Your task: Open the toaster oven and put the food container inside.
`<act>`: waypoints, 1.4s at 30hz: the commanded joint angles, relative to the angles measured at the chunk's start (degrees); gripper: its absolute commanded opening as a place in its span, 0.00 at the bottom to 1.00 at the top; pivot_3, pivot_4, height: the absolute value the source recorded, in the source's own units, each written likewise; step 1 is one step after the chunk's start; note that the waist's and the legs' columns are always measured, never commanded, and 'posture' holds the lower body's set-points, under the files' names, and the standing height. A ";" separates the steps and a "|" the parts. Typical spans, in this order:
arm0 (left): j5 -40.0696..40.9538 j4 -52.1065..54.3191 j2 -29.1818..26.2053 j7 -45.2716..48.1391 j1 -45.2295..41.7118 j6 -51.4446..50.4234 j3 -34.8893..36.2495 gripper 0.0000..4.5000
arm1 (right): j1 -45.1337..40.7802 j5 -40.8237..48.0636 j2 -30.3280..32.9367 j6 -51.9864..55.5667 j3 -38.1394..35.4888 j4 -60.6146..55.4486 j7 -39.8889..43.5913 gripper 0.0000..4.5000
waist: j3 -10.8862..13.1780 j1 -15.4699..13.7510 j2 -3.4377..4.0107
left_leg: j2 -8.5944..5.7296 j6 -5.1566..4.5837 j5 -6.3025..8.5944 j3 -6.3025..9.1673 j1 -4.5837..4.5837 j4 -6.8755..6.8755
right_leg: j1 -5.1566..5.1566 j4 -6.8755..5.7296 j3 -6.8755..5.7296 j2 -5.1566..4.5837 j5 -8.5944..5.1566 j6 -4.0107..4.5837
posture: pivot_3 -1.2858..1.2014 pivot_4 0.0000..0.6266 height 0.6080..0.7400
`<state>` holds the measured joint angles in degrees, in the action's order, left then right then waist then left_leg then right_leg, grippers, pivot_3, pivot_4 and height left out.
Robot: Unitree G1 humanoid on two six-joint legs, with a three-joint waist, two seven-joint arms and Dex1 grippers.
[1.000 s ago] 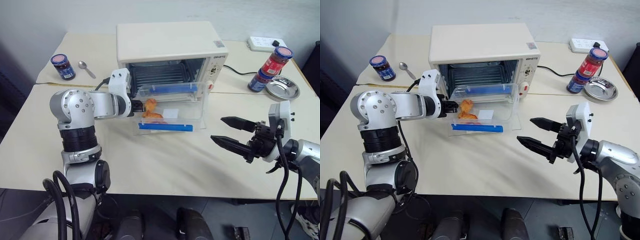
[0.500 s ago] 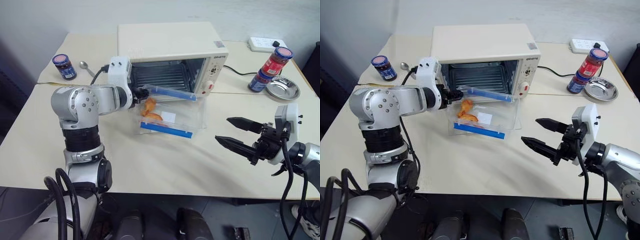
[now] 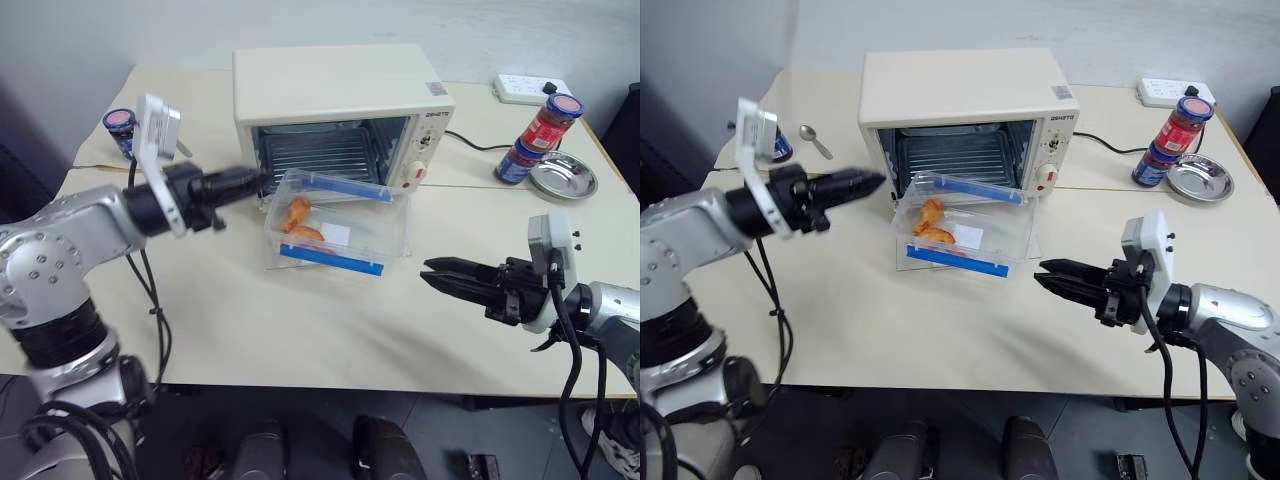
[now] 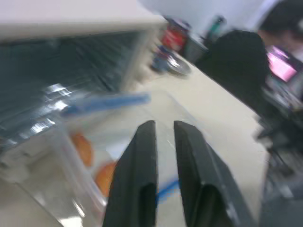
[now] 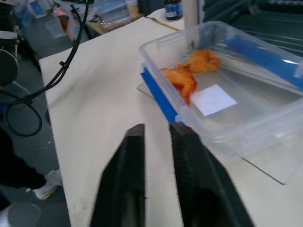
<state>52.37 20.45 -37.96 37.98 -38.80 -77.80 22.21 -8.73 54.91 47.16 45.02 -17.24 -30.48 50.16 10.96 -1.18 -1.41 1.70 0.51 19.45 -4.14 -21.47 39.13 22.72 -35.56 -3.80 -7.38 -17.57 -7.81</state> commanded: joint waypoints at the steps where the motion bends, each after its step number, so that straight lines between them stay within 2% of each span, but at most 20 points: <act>1: 0.69 2.79 -4.44 9.26 3.14 6.90 -4.39 0.00 | -1.44 -1.27 0.77 -1.37 2.67 0.45 2.47 0.01 | 0.00 -0.24 0.00 | -0.01 -0.01 0.00 0.00 0.00 0.00 | -0.01 0.00 0.00 -0.01 0.00 0.00 | 0.52 0.24 1.00; 4: -6.87 1.80 -9.37 14.69 6.51 15.39 -13.77 0.00 | -4.67 -7.68 0.01 -4.00 8.77 5.09 3.42 0.01 | 0.00 -0.20 0.00 | -0.05 -0.05 -0.02 0.08 0.00 0.05 | -0.09 0.08 0.00 -0.03 0.00 0.01 | 0.52 0.24 1.00; 6: -10.36 0.33 -10.39 16.35 7.07 20.03 -17.75 0.00 | -6.82 -11.19 -0.45 -5.71 11.72 8.30 4.04 0.01 | 0.00 -0.15 0.00 | -0.07 -0.07 -0.01 0.04 0.07 0.04 | -0.12 0.23 0.02 -0.04 0.00 0.01 | 0.52 0.24 1.00; 12: -16.89 -6.47 -6.77 16.56 4.95 27.51 -25.29 0.00 | -14.57 -19.80 -3.53 -11.08 17.54 18.49 4.90 0.01 | 0.00 -0.12 0.01 | -0.04 -0.10 -0.02 0.03 -0.02 0.01 | -0.02 0.01 0.00 -0.01 -0.01 0.03 | 0.52 0.24 1.00; 14: -19.87 -9.13 -3.84 14.27 3.70 30.24 -27.16 0.00 | -16.94 -22.54 -5.27 -12.87 18.72 21.84 3.92 0.01 | 0.00 -0.11 0.01 | -0.04 -0.14 0.00 0.03 -0.07 0.01 | 0.00 0.02 -0.01 -0.01 0.00 0.02 | 0.52 0.24 1.00; 17: -22.86 -12.09 2.43 8.94 1.26 32.48 -27.96 0.00 | -20.48 -25.88 -8.93 -15.12 19.63 26.23 1.56 0.01 | 0.00 -0.13 0.00 | -0.06 -0.17 0.00 0.01 -0.10 0.07 | 0.00 0.02 -0.01 -0.02 0.02 -0.01 | 0.52 0.24 1.00; 20: -25.47 -13.26 5.23 6.37 0.95 34.26 -28.10 0.00 | -22.60 -28.99 -11.99 -17.23 20.15 28.68 -0.86 0.01 | 0.00 -0.04 0.00 | -0.04 -0.17 -0.01 0.02 -0.10 0.08 | 0.01 -0.04 -0.02 -0.02 0.02 -0.02 | 0.52 0.24 1.00; 25: -26.95 -14.38 7.76 3.01 0.97 34.63 -26.88 0.00 | -24.02 -32.59 -15.53 -19.33 20.60 30.80 -3.93 0.01 | 0.00 0.34 0.01 | -0.04 -0.15 -0.02 0.02 -0.10 0.06 | 0.04 -0.05 -0.04 -0.02 0.02 -0.02 | 0.52 0.24 1.00; 32: -28.60 -16.20 8.60 1.75 0.52 35.98 -26.34 0.00 | -26.10 -35.07 -19.54 -20.05 21.26 32.87 -5.28 0.01 | 0.00 1.19 0.01 | -0.03 -0.13 -0.04 0.04 -0.10 0.07 | 0.04 -0.08 -0.05 -0.02 0.02 -0.02 | 0.52 0.24 1.00; 37: -32.26 -25.12 10.59 -0.29 -4.44 41.52 -25.98 0.00 | -31.97 -38.07 -24.60 -24.16 19.80 40.60 -10.49 0.01 | 0.00 1.39 0.01 | -0.03 -0.10 -0.07 0.05 -0.09 0.08 | 0.04 -0.13 -0.06 -0.01 0.02 -0.02 | 0.52 0.24 1.00; 42: -35.75 -40.80 15.07 -8.88 -14.62 49.75 -21.31 0.00 | -40.54 -40.39 -30.35 -30.46 16.18 52.39 -19.58 0.01 | 0.01 1.49 0.01 | -0.03 -0.08 -0.11 0.05 -0.11 0.07 | 0.07 -0.14 -0.08 -0.02 0.02 -0.02 | 0.52 0.24 1.00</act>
<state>17.64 -18.28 -22.90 32.01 -51.21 -31.47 -2.11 -47.75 14.78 17.09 17.13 1.31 20.77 32.81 10.96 0.32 -1.39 1.67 0.43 19.35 -4.08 -21.58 39.19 22.81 -35.73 -3.89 -7.40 -17.55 -7.83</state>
